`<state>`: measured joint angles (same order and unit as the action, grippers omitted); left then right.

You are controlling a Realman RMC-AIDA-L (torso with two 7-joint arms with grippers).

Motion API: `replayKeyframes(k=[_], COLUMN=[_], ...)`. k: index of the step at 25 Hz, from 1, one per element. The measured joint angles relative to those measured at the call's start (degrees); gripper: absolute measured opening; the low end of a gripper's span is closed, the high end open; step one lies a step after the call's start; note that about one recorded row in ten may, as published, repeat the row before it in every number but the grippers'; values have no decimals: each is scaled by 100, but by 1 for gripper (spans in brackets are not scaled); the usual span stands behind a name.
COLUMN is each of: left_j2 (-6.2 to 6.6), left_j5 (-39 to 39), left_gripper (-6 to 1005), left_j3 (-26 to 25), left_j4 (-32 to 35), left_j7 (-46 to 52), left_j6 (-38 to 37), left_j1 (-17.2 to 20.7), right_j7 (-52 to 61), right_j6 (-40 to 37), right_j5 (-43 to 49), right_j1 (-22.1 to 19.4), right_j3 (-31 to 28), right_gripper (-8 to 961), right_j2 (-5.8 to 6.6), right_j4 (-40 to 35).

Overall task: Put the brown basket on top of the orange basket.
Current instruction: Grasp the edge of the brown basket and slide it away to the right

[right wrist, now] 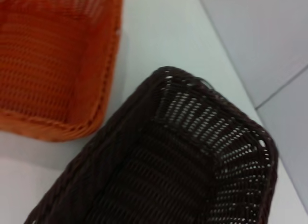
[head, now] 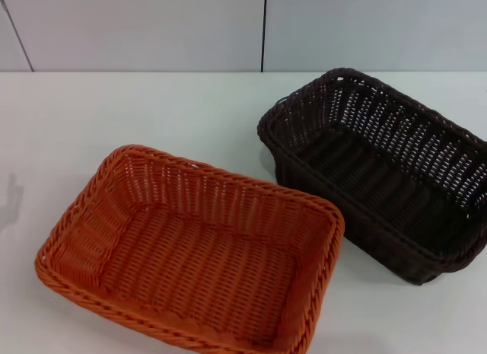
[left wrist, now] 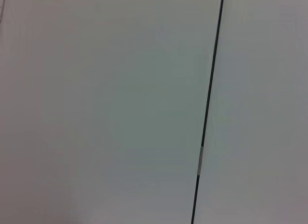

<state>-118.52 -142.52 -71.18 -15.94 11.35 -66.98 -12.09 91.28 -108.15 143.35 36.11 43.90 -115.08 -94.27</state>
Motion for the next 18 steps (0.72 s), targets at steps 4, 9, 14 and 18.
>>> replayKeyframes(k=[4, 9, 14, 18], left_j2=[-9, -20, -19, -1], left_j5=[3, 12, 15, 15], left_gripper=[722, 722, 722, 722], left_j3=[-9, -9, -9, -27], left_j4=[-32, -35, -34, -32], left_j7=[1, 7, 6, 3], left_j6=[36, 49, 69, 85], left_j1=[10, 15, 8, -2], right_j7=[-150, -151, -196, -361], right_j6=[-290, -869, -1212, -1292], right_j5=[-7, 6, 106, 310], right_j1=[-28, -1, 8, -68], right_j3=[64, 139, 179, 230], right_gripper=[749, 749, 749, 749], right_j2=[-57, -85, -74, -100], right_j4=[-246, -430, -457, -628])
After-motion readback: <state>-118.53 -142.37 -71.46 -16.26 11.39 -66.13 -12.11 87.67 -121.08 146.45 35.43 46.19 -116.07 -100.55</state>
